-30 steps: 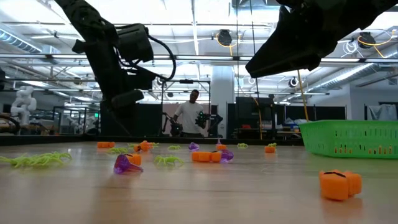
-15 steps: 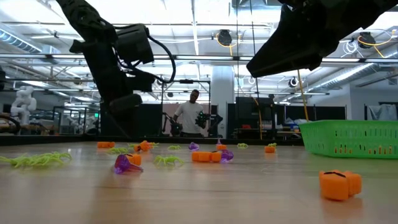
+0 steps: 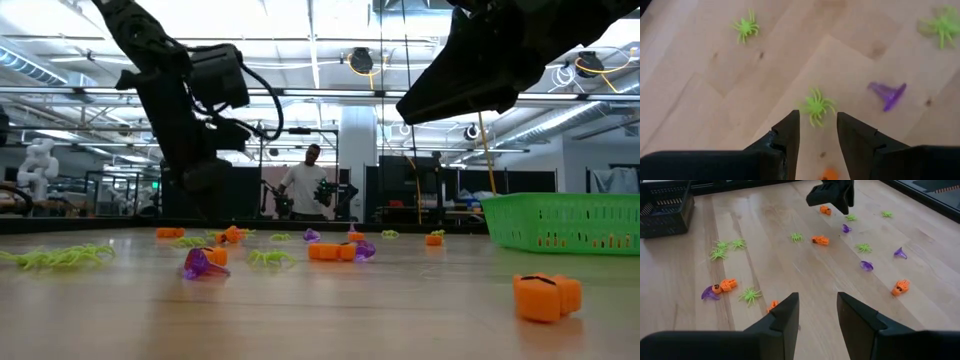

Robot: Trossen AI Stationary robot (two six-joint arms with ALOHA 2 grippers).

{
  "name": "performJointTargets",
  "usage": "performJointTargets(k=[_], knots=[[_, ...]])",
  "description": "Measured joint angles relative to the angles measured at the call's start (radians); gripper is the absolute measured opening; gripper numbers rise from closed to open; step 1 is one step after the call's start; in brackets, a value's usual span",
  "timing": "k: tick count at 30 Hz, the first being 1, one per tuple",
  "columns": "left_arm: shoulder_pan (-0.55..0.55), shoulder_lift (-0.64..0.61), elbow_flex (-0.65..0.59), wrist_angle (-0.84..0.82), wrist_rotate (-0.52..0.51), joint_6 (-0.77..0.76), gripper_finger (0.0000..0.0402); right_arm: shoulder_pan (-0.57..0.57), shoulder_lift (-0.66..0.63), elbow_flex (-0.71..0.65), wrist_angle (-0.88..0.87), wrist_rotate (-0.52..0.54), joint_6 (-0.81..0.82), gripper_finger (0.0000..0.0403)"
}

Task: Sort Halloween decoration
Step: Put the green spider toy into the yellow bin

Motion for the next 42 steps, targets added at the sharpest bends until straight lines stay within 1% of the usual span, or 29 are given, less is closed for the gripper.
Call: performJointTargets(k=[6,17,24,29,36,42], knots=[[-0.019,0.056,0.0,0.028,0.006,-0.026,0.0139,0.0,0.0,0.0,-0.004,0.0,0.0,0.0118],[-0.021,0.063,0.011,0.042,0.002,-0.027,0.0139,-0.002,0.0,0.0,-0.007,0.001,0.003,0.0118],[-0.021,0.063,0.05,0.008,-0.005,-0.052,0.0138,-0.002,0.0,0.0,-0.007,0.002,0.003,0.0118],[-0.02,0.063,0.053,-0.005,-0.011,-0.053,0.0138,-0.002,0.0,0.0,-0.007,0.002,0.003,0.0118],[-0.01,0.063,0.053,-0.092,-0.03,-0.102,0.0138,-0.002,0.0,0.0,-0.007,0.002,0.003,0.0118],[-0.011,0.063,0.053,-0.091,-0.032,-0.101,0.0138,-0.002,0.0,0.0,-0.007,0.002,0.003,0.0118]])
